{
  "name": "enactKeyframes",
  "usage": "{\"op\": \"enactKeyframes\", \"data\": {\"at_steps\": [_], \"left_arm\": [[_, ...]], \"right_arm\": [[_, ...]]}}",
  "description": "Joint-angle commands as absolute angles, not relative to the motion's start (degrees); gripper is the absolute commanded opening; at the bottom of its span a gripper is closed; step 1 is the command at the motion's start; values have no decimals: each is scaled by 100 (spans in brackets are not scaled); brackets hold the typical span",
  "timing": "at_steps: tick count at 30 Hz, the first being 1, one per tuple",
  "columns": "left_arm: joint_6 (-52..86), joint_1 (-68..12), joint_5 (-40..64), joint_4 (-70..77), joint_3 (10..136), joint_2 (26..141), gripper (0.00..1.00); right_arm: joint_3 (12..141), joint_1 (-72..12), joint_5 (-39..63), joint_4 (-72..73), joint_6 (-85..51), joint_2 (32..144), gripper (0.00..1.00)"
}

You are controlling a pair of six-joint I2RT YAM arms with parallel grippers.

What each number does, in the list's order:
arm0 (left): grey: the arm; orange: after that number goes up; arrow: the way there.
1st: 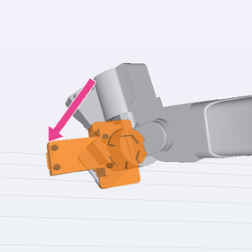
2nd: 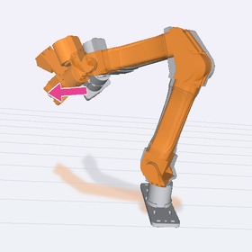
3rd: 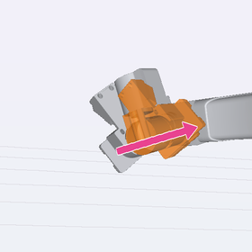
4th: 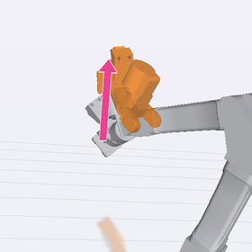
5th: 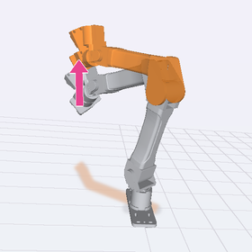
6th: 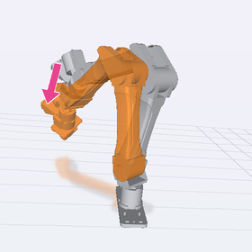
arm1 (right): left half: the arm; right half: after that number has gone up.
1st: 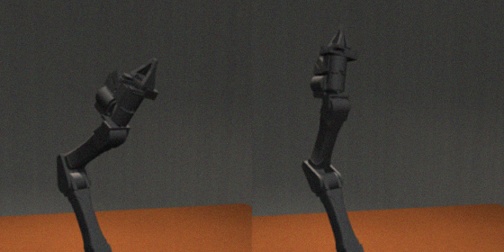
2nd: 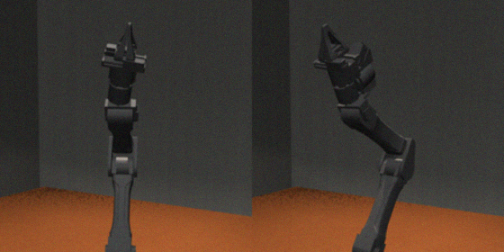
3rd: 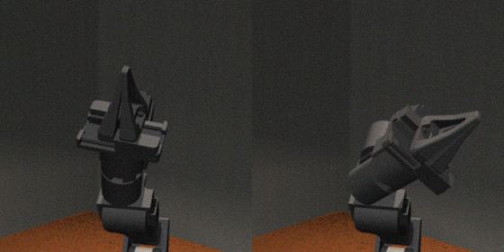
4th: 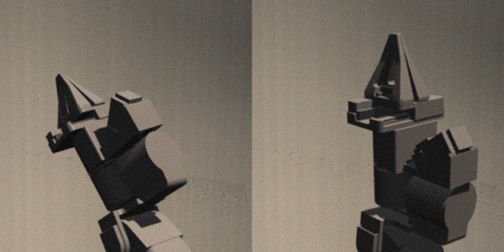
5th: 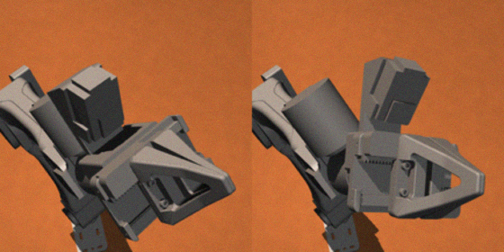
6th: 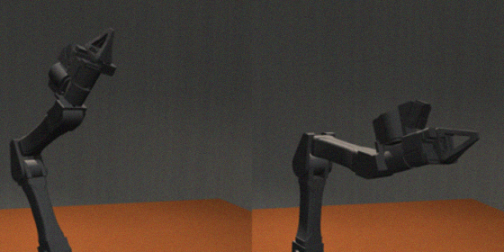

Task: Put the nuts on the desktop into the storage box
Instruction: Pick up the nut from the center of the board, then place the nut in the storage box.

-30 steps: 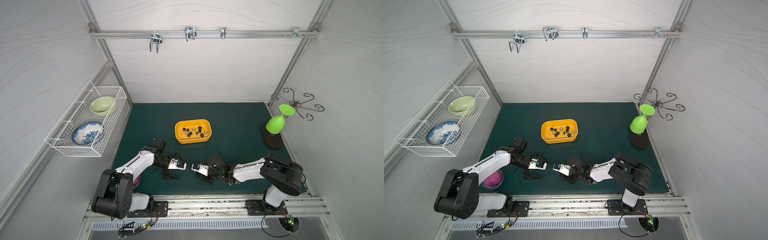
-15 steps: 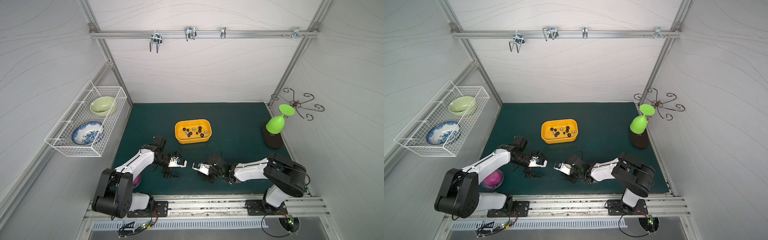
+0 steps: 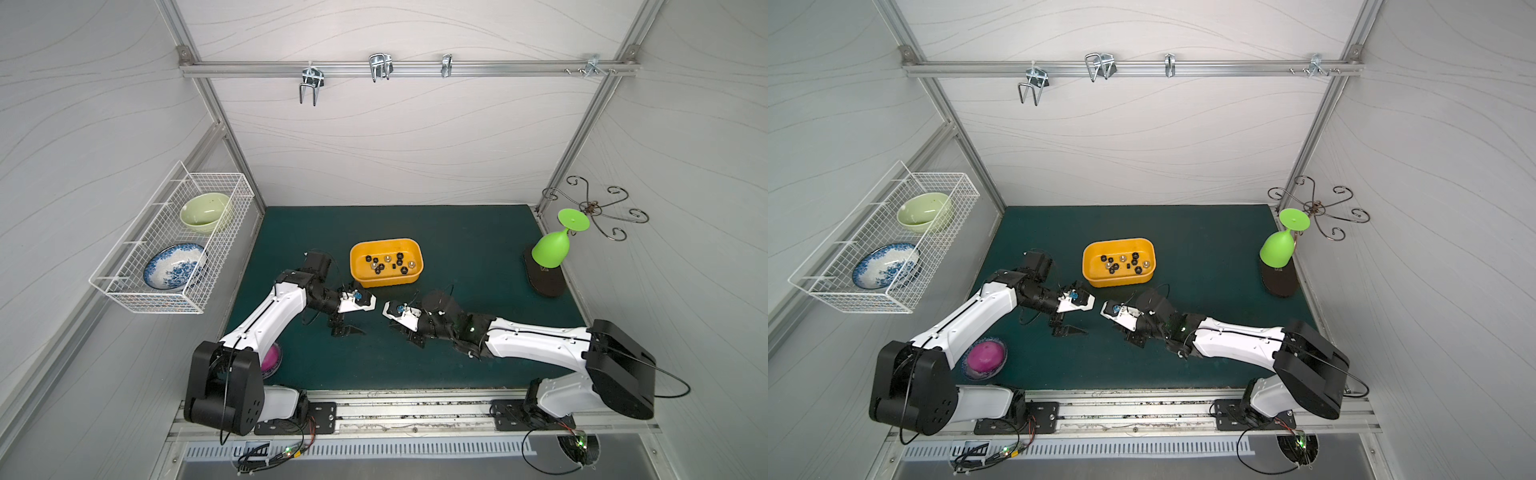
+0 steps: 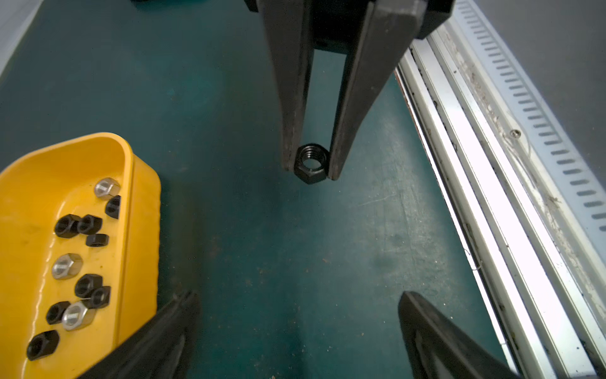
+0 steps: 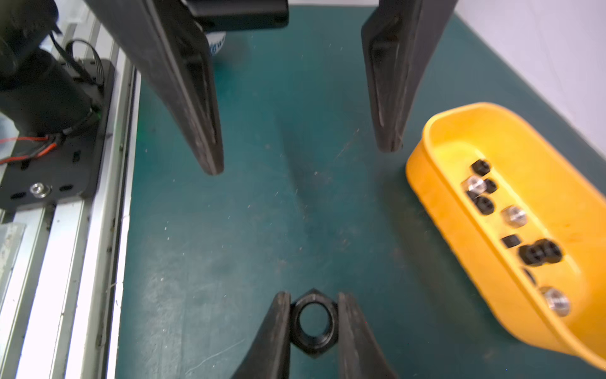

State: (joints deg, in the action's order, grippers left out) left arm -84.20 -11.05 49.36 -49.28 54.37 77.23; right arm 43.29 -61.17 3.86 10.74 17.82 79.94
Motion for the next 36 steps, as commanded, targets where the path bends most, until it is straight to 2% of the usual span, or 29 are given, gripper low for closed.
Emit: {"op": "enactKeyframes", "data": {"at_steps": [1,15,20,27,36], "left_arm": [[-8139,-1125,5234,-5359,5843,7833,99],[-7303,-1116,5782,-5326,6943,8215,99],[-5649,-1107,5390,-4409,7197,8408,99],[-4654,-1116,5149,-3476,7264,8533,99],[-3909,-1169,4644,-3066,7476,8704,99]], "right_arm": [[4581,-6058,357,689,1942,7754,16],[5168,-5615,343,295,2024,7572,16],[5440,-5227,628,246,1989,7819,16],[5935,-4712,835,212,1997,8360,16],[6537,-4224,809,286,1738,9264,16]]}}
